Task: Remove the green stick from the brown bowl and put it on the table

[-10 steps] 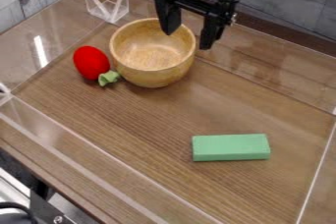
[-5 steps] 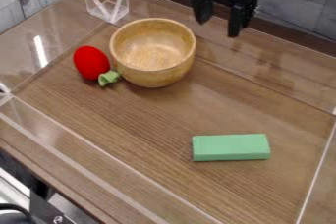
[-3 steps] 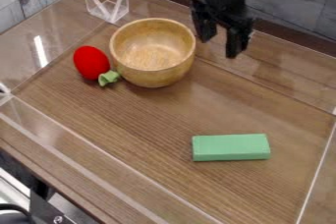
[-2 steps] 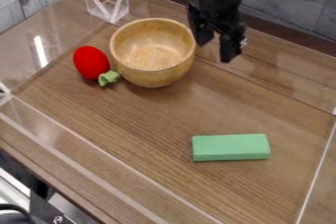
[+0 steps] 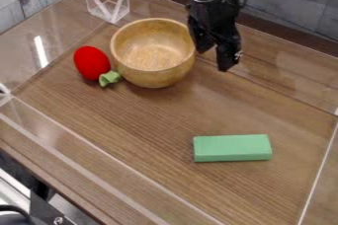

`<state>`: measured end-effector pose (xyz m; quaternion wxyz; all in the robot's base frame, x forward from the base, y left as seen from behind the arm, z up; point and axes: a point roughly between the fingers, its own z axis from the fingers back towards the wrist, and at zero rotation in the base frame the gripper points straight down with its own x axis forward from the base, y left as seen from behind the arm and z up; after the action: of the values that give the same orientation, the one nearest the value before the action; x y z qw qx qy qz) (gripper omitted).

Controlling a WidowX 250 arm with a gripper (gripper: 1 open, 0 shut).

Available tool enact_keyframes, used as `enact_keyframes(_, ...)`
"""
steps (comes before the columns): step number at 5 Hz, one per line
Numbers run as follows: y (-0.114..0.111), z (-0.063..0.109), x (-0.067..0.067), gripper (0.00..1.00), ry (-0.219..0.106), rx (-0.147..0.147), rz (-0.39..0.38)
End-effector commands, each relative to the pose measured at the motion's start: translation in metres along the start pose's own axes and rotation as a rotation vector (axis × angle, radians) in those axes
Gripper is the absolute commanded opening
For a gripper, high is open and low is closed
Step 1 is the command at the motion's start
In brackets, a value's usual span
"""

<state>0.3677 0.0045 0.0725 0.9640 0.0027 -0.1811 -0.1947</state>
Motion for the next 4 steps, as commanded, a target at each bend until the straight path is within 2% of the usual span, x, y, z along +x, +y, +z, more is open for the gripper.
enact_keyframes(1,-0.0082,0.0312,0.0239,0.00,-0.071,0.036,-0.013)
enact_keyframes(3,-0.0085,0.0270,0.0271,0.00,-0.095,0.055,-0.025)
enact_keyframes(4,-0.0087,0.0336,0.0249,0.00,-0.106,0.064,-0.036)
